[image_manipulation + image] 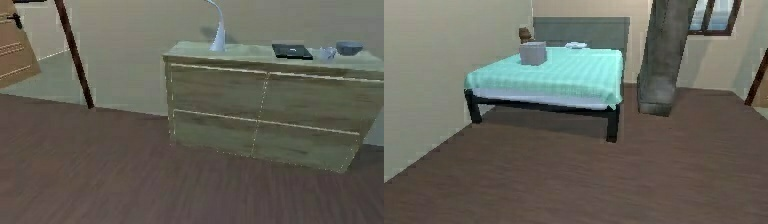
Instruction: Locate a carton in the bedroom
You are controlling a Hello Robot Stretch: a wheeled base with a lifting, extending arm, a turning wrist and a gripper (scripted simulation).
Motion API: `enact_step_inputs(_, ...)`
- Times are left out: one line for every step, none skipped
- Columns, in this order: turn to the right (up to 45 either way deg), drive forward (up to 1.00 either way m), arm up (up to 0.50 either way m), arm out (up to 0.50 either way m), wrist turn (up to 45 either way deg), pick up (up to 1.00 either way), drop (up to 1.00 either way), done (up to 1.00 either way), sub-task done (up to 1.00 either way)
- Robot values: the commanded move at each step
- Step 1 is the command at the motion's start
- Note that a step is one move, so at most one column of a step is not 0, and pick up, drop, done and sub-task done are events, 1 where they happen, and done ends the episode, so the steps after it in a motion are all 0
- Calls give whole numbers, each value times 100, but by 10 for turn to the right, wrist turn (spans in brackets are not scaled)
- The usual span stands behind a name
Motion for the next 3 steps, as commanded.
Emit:
enact_step_inputs(0, 55, 0, 0, 0, 0, 0, 0, 0)
enact_step_inputs(-300, 0, 0, 0, 0, 0, 0, 0, 0)
enact_step_inputs(0, 20, 0, 0, 0, 0, 0, 0, 0)
